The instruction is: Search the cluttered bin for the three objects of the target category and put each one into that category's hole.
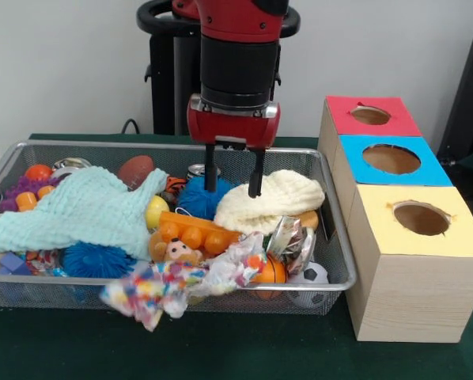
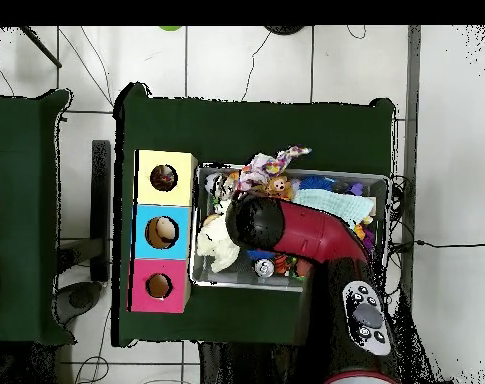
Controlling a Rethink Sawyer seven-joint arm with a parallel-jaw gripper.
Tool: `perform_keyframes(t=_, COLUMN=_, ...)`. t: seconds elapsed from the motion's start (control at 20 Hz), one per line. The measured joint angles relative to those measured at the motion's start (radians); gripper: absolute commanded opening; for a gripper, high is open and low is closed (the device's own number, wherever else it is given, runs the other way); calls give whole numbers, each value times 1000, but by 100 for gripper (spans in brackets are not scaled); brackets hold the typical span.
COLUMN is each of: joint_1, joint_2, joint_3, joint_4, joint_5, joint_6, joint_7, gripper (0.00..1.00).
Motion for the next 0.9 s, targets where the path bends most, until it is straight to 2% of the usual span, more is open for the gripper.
perform_keyframes(t=0.4, joint_1=-8, joint_2=-13, joint_3=-15, joint_4=66, joint_5=6, joint_6=-4, joint_7=0, gripper=100)
perform_keyframes(t=0.9, joint_1=-19, joint_2=7, joint_3=-14, joint_4=59, joint_5=65, joint_6=-49, joint_7=0, gripper=100)
